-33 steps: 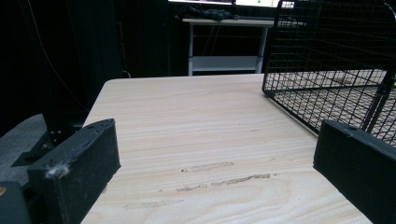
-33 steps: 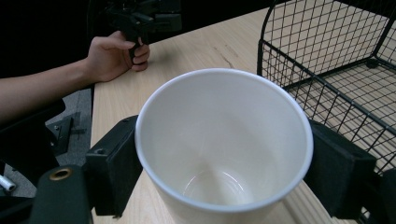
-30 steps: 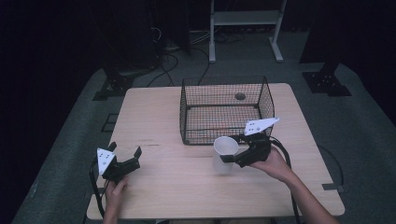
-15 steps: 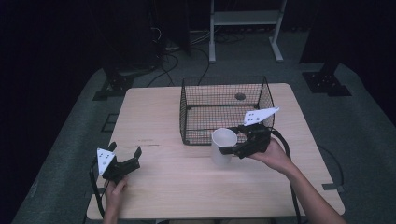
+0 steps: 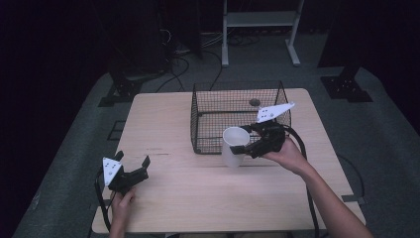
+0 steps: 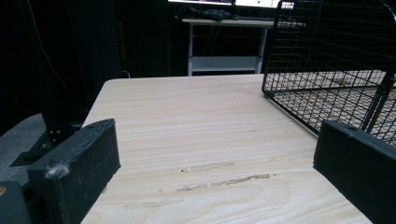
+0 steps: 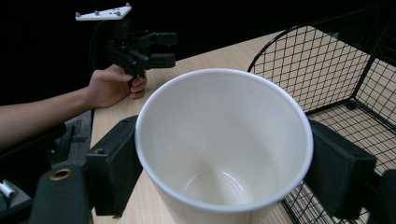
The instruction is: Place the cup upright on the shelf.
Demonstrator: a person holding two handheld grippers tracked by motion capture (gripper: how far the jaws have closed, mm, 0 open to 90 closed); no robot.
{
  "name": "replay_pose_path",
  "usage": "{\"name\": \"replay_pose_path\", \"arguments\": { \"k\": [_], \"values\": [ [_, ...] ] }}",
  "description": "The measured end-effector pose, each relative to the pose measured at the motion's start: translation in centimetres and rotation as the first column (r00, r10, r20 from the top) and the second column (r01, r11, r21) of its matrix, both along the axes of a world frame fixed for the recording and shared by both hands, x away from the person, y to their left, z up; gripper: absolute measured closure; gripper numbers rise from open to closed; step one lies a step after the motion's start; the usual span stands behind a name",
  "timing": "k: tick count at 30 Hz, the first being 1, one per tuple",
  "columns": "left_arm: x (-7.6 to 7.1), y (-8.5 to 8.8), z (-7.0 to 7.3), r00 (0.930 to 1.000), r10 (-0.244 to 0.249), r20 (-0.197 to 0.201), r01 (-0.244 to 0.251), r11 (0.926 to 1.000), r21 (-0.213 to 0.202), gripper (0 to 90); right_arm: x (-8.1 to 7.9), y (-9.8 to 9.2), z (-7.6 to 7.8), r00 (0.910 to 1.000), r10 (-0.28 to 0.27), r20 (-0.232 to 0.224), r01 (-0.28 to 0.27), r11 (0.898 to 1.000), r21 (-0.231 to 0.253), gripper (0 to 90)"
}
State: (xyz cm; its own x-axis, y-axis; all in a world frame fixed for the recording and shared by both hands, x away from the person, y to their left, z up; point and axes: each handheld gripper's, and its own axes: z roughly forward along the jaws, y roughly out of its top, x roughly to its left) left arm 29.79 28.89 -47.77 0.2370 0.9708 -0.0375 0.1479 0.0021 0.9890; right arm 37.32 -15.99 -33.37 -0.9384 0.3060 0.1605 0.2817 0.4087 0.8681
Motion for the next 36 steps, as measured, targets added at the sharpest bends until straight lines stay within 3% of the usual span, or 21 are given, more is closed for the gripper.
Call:
{"name": "replay_pose_path", "arguments": {
  "k": [16, 36],
  "values": [
    [0.0, 0.0, 0.0, 1.0, 0.0, 0.0, 0.0, 1.0, -0.002, 0.0, 1.8, 0.3, 1.6, 0.9998, -0.012, 0.017, 0.012, 1.0, -0.008, 19.3],
    [0.0, 0.1, 0.0, 1.0, -0.001, 0.0, 0.001, 1.0, -0.005, 0.0, 4.9, -0.3, 3.0, 0.9965, -0.08, 0.021, 0.081, 0.997, -0.01, 19.3]
  ]
}}
